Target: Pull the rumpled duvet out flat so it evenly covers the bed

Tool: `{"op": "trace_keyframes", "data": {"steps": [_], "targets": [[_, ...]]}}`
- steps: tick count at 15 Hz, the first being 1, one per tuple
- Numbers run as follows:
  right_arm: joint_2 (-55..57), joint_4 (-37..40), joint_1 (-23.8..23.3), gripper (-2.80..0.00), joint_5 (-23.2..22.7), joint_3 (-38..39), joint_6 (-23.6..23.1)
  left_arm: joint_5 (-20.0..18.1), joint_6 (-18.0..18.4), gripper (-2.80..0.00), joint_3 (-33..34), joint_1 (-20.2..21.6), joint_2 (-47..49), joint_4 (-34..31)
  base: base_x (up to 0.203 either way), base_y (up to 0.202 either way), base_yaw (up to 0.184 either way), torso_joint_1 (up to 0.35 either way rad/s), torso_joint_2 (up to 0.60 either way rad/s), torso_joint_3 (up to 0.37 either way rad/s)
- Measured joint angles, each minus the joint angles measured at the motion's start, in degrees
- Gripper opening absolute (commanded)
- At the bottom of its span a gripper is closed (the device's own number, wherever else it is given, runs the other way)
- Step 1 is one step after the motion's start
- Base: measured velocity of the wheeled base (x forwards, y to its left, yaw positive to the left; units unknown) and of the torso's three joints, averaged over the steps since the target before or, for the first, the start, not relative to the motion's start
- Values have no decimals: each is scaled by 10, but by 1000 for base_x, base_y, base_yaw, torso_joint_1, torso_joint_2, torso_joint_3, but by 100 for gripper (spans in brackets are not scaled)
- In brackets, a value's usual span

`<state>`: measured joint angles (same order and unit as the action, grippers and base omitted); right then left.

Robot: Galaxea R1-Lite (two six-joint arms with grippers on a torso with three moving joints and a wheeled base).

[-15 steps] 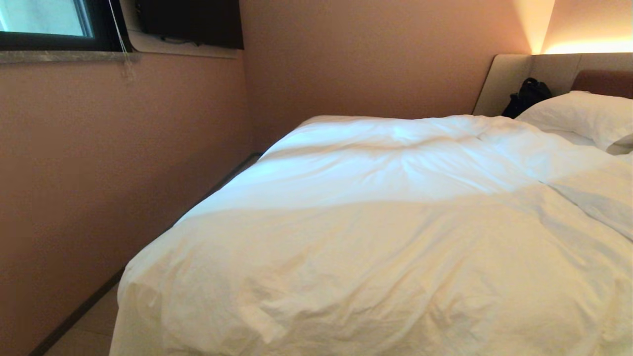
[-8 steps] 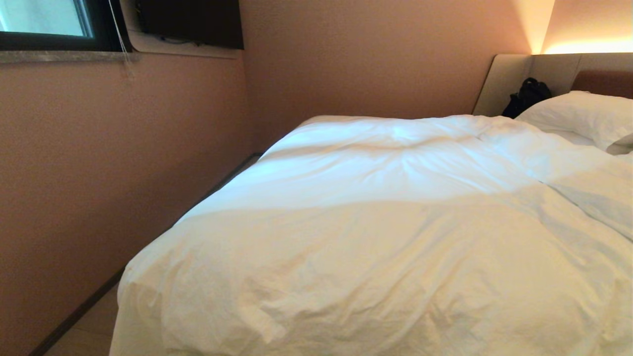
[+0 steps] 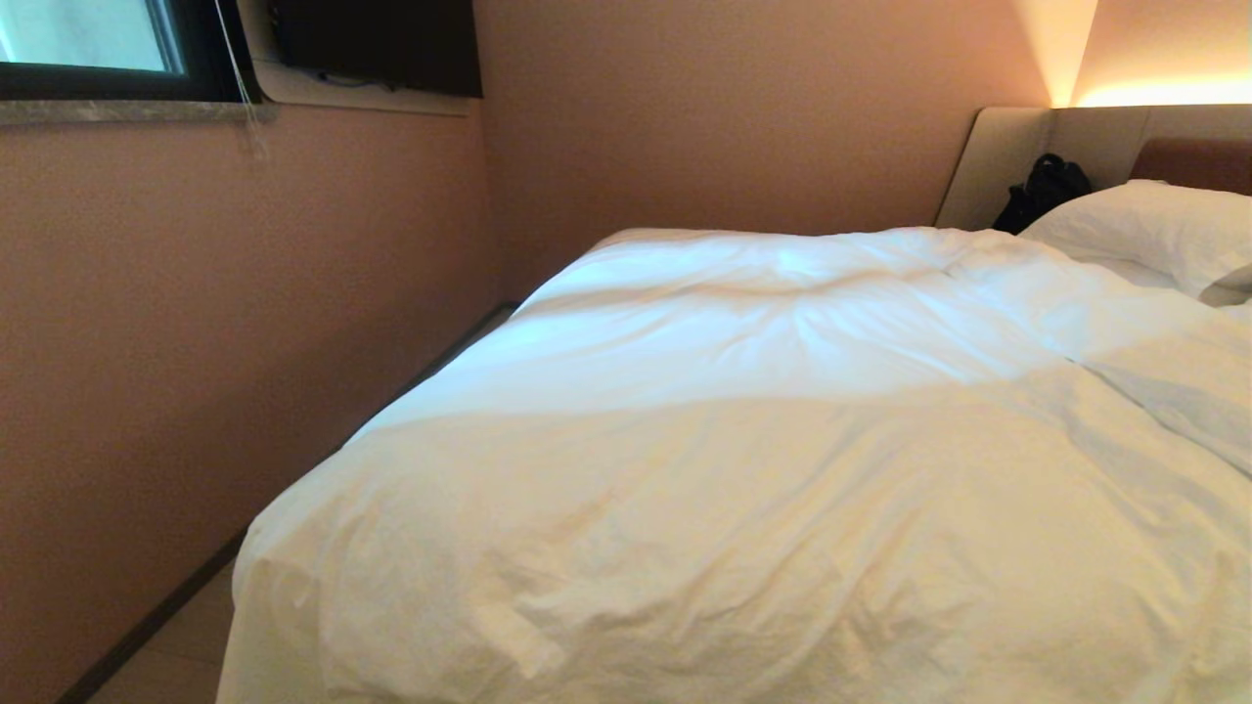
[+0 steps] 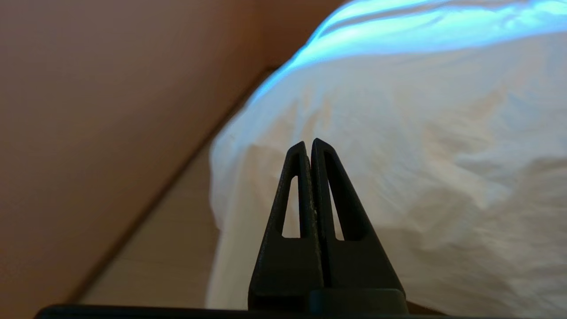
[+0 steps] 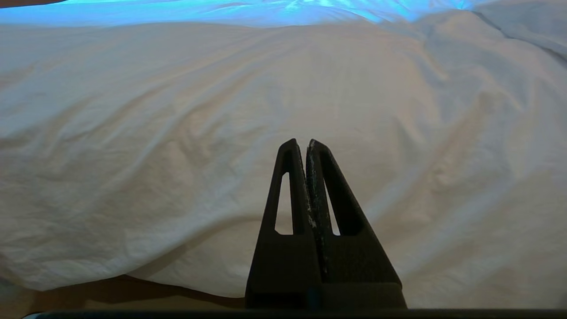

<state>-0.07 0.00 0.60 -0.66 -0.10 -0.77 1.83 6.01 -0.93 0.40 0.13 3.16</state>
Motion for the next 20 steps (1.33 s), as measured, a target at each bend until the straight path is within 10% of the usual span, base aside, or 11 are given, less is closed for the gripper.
{"op": "trace_keyframes", "data": {"steps": [20], "targets": [[0, 0, 0, -280, 0, 0, 0, -24, -43, -280, 5, -1, 0, -46, 0, 0, 0, 0, 0, 0]]}}
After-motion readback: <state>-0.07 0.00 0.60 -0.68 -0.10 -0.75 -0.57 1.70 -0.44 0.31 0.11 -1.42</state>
